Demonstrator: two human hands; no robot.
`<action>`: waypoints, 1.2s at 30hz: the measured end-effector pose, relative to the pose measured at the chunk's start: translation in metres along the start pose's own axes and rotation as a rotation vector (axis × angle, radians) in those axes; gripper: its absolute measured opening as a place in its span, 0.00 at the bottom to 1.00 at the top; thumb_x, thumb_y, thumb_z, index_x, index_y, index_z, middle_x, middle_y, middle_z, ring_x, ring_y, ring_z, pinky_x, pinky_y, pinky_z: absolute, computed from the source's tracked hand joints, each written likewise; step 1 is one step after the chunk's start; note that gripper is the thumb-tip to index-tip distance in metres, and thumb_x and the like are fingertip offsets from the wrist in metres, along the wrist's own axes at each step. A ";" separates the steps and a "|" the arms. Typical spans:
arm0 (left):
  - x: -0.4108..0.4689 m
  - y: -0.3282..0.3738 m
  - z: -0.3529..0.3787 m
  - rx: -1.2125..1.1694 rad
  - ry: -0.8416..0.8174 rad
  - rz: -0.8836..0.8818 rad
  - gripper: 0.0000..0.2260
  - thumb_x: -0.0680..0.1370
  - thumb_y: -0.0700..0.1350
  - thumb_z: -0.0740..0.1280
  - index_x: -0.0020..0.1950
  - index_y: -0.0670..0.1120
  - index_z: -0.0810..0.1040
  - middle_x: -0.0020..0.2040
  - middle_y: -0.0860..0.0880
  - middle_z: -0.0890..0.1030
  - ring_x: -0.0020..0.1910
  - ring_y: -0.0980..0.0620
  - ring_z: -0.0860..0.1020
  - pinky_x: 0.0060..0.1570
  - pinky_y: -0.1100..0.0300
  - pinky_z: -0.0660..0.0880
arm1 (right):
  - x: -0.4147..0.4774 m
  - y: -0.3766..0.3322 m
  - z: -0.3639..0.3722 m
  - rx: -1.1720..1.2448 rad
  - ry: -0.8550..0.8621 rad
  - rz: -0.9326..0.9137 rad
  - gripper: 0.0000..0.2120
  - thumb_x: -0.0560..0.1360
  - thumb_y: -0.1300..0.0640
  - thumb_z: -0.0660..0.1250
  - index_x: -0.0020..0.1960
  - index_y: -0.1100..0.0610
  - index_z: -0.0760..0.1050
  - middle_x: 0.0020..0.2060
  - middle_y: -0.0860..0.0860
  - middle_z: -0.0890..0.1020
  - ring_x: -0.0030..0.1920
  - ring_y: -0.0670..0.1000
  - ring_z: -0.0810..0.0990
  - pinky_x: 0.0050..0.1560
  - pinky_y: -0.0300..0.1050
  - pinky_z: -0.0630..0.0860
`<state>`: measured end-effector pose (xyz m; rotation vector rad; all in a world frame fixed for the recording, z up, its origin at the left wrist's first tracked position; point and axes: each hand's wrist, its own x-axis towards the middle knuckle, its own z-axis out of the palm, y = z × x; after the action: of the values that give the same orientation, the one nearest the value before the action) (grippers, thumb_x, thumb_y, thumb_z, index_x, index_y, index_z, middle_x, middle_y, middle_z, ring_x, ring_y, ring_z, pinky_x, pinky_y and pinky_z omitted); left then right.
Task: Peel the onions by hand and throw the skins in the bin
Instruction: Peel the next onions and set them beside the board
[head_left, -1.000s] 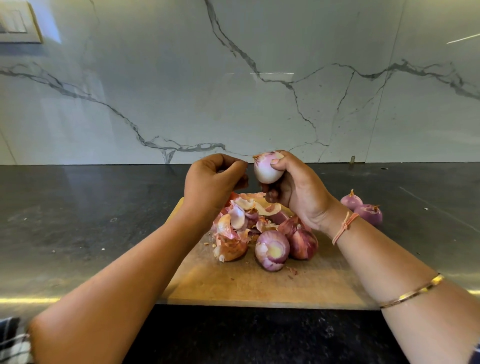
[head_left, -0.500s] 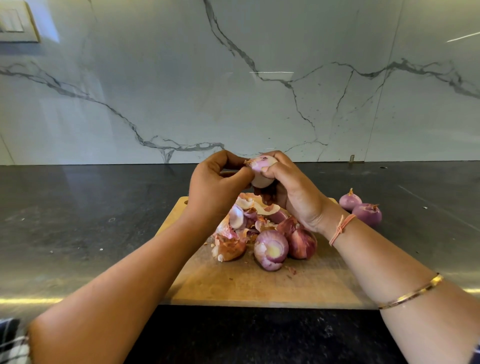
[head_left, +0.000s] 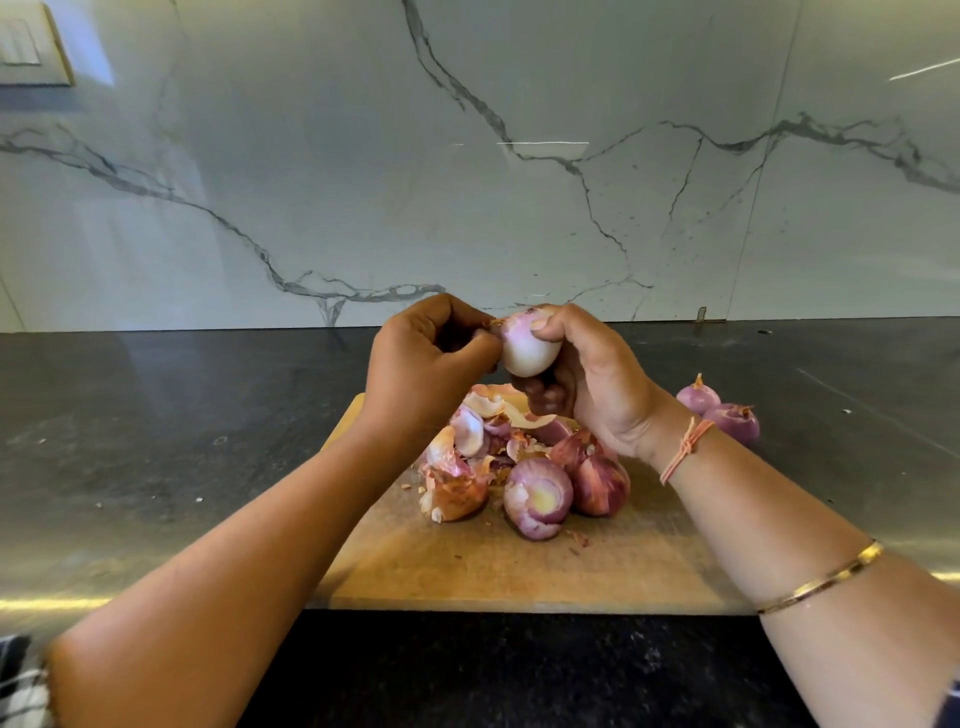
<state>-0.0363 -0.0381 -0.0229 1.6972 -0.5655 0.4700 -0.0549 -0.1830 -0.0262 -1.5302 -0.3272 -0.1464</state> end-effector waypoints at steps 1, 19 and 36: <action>0.000 0.000 -0.001 -0.013 -0.007 0.006 0.10 0.74 0.35 0.68 0.37 0.49 0.79 0.34 0.51 0.82 0.36 0.51 0.82 0.42 0.54 0.81 | 0.000 -0.002 0.000 0.043 -0.021 0.024 0.14 0.65 0.49 0.59 0.45 0.57 0.70 0.26 0.51 0.70 0.26 0.47 0.63 0.29 0.41 0.56; 0.000 -0.004 0.001 -0.175 -0.010 -0.086 0.05 0.75 0.37 0.68 0.40 0.43 0.77 0.34 0.49 0.82 0.37 0.52 0.82 0.44 0.59 0.81 | 0.000 0.000 0.005 -0.040 0.044 -0.011 0.11 0.70 0.48 0.68 0.48 0.50 0.70 0.35 0.50 0.71 0.28 0.43 0.66 0.26 0.37 0.61; 0.000 -0.004 0.001 0.064 -0.020 0.123 0.06 0.73 0.35 0.69 0.39 0.45 0.77 0.37 0.49 0.80 0.32 0.55 0.77 0.32 0.62 0.74 | -0.006 -0.007 -0.001 -0.051 -0.101 0.138 0.15 0.70 0.45 0.64 0.42 0.57 0.68 0.23 0.47 0.59 0.23 0.44 0.54 0.25 0.36 0.49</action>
<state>-0.0341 -0.0383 -0.0267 1.7362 -0.6781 0.5651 -0.0625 -0.1847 -0.0211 -1.6083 -0.2983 0.0315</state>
